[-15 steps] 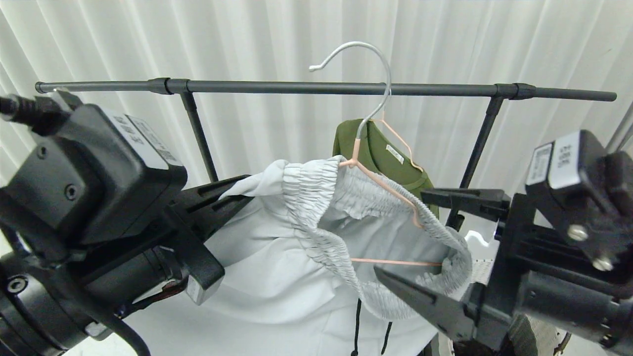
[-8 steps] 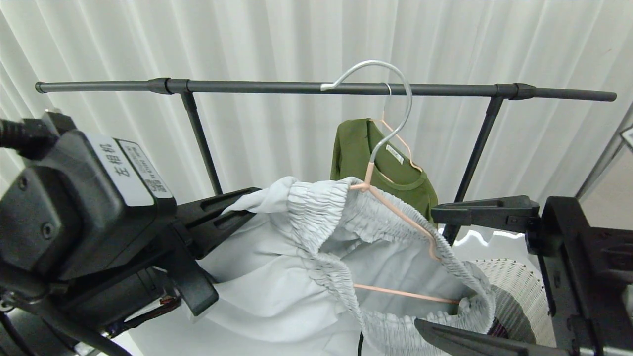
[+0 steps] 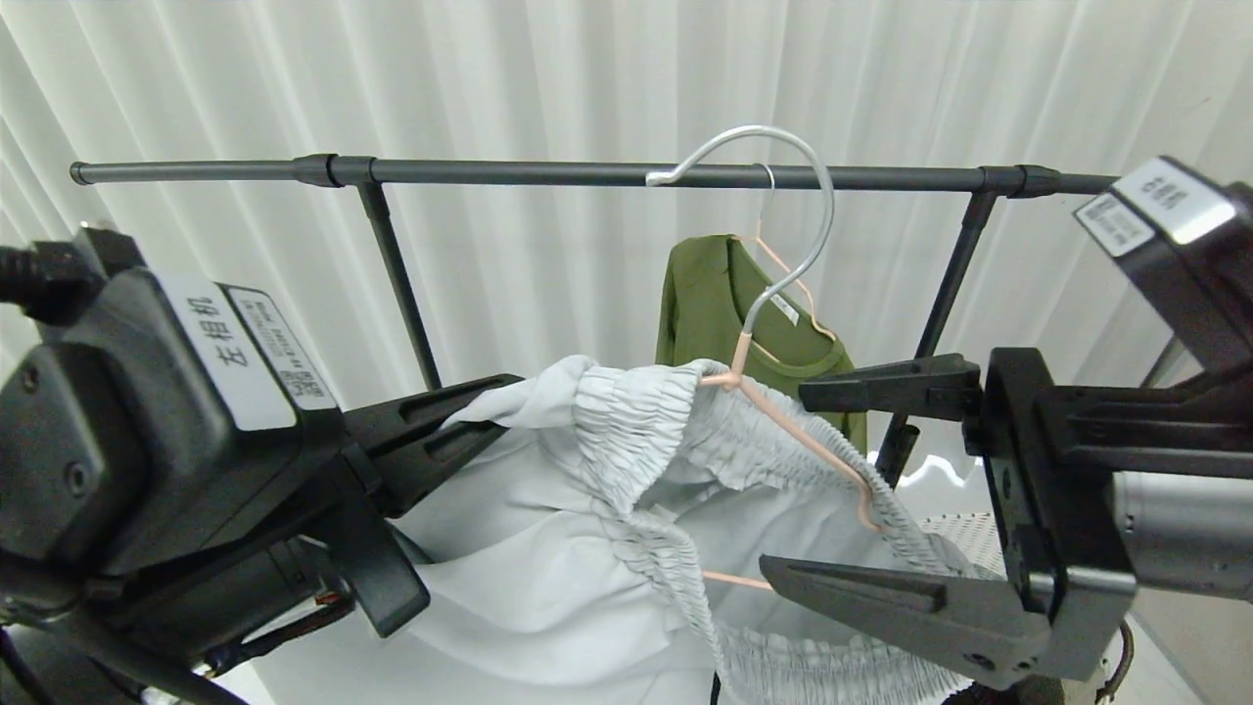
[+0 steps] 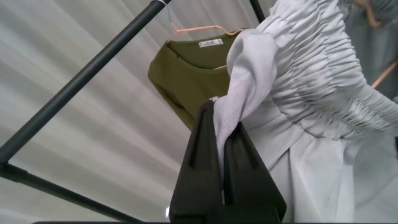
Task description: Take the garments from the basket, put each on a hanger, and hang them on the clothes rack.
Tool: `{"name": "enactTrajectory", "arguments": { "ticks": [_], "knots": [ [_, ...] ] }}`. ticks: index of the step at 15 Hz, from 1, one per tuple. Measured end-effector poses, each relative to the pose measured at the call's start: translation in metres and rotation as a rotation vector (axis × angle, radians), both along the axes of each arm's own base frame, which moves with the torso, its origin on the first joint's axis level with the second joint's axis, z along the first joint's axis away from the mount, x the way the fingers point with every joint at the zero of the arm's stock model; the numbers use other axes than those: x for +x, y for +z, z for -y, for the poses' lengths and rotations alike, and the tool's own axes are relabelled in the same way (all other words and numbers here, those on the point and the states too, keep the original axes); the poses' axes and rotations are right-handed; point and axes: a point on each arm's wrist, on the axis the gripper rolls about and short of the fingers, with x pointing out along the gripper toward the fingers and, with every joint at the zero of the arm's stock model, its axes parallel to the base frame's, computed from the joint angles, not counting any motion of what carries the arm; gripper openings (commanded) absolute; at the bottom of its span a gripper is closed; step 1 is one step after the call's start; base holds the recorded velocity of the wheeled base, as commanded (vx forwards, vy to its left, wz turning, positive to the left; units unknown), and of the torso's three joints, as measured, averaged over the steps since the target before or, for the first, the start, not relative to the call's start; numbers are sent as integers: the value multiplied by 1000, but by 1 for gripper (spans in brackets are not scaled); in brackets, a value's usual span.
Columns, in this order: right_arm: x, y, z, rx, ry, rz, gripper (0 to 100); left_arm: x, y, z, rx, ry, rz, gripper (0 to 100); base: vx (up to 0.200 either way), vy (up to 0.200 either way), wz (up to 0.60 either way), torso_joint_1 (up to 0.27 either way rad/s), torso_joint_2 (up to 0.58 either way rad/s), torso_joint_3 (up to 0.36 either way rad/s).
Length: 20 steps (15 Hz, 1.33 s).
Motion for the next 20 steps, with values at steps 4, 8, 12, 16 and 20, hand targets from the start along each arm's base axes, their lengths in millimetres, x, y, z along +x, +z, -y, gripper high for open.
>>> {"name": "enactTrajectory", "arguments": {
  "ticks": [4, 8, 12, 16, 20],
  "knots": [
    [9, -8, -12, -40, 53, -43, 100, 0, 0, 0, 0, -2, 1, 0, 0, 0, 0, 0, 0, 0],
    [12, -10, -19, -55, 72, -59, 100, 0, 0, 0, -1, -2, 2, 0, 0, 0, 0, 0, 0, 0],
    [8, -9, -27, -55, 107, -59, 100, 5, -3, -6, 31, 42, 15, 0, 0, 0, 0, 0, 0, 0],
    [4, -9, -27, -58, 122, -60, 100, 7, -1, -8, 26, 55, 20, 0, 0, 0, 0, 0, 0, 0],
    [7, -12, -35, -65, 122, -65, 100, 5, 1, -6, 20, 21, 26, 0, 0, 0, 0, 0, 0, 0]
  ]
}}
